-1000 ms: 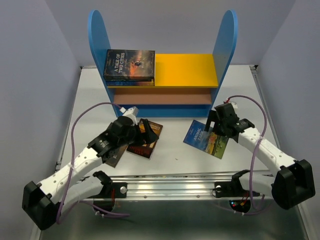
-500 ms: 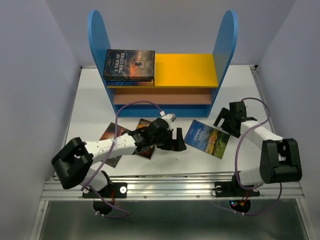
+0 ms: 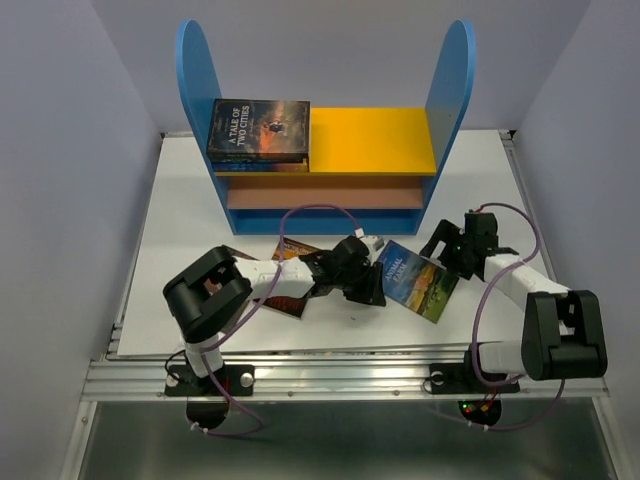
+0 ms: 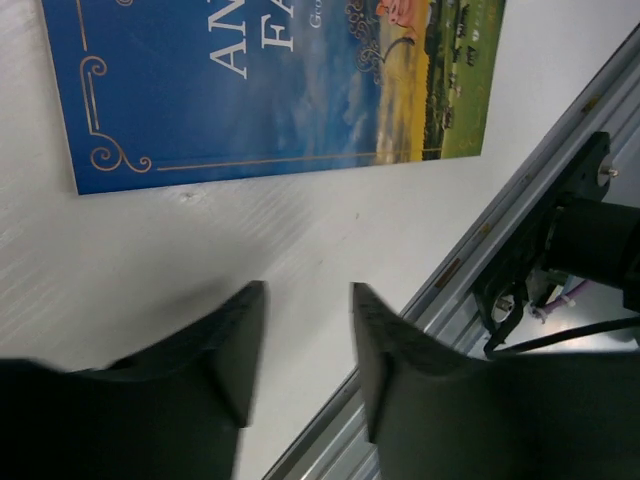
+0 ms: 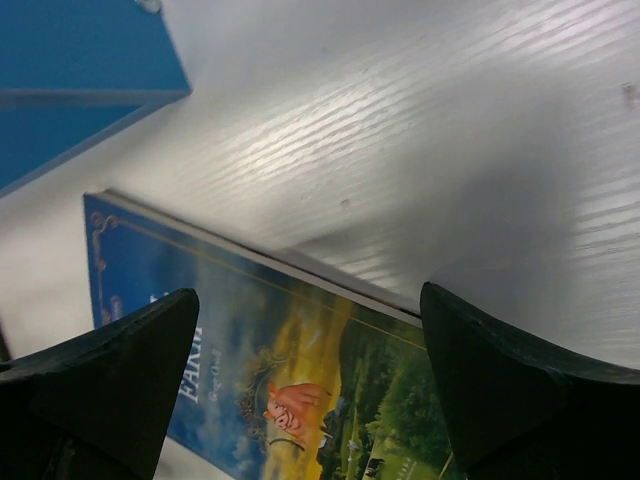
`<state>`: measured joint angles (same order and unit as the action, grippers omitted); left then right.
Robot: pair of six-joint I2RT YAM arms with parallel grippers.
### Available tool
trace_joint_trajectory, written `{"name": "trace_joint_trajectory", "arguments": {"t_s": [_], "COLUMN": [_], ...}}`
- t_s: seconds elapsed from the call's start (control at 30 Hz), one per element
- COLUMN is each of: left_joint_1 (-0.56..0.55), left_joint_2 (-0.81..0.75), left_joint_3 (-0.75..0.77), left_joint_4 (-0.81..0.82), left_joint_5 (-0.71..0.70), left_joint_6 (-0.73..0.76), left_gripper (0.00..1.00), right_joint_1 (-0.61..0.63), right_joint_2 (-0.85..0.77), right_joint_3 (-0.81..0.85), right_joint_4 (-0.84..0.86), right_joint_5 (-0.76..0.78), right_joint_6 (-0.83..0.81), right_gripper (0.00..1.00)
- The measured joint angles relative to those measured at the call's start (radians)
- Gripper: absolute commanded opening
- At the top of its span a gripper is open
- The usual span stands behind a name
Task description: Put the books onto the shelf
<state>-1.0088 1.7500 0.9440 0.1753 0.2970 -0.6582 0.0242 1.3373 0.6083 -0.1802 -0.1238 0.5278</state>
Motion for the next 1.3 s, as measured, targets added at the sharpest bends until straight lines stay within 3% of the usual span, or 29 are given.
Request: {"name": "trace_joint_trajectory", "arguments": {"t_s": [0.17,0.37,0.63,0.77,1.17,1.2,1.27,1.3], "left_joint_1": [0.0,0.001,0.001,0.001,0.008,0.011,0.015,0.018], "left_joint_2": [0.059,0.119,0.127,0.127,0.132,0.132,0.132,0.132], "left_joint_3": [0.05,0.117,0.158,0.162,0.169,0.169,0.169,0.169], "left_joint_4": [-0.027,-0.089,-0.179,-0.188,-0.195,-0.195,-0.195,-0.195], "left_joint_5": [-0.013,-0.029,-0.039,-0.044,-0.052,-0.05,-0.05,-0.05], "left_joint_6": [0.004,0.007,0.006,0.006,0.008,0.011,0.016,0.023], "left_gripper": [0.29,0.26,0.24,0.24,0.23,0.23,0.24,0.24], "right_joint_1": [-0.002,-0.01,-0.031,-0.032,-0.023,-0.023,-0.023,-0.023], "right_joint_2": [-0.057,-0.103,-0.13,-0.167,-0.197,-0.199,-0.206,-0.208], "right_joint_3": [-0.057,-0.092,-0.089,-0.06,-0.055,-0.056,-0.056,-0.055], "right_joint_4": [0.009,-0.022,-0.021,-0.024,-0.103,-0.107,-0.119,-0.131], "right_joint_5": [-0.146,-0.274,-0.378,-0.468,-0.611,-0.611,-0.602,-0.587], "right_joint_6": [0.005,-0.008,-0.031,-0.024,-0.024,-0.026,-0.034,-0.039], "right_gripper": [0.94,0.84,0.56,0.49,0.47,0.43,0.19,0.01]}}
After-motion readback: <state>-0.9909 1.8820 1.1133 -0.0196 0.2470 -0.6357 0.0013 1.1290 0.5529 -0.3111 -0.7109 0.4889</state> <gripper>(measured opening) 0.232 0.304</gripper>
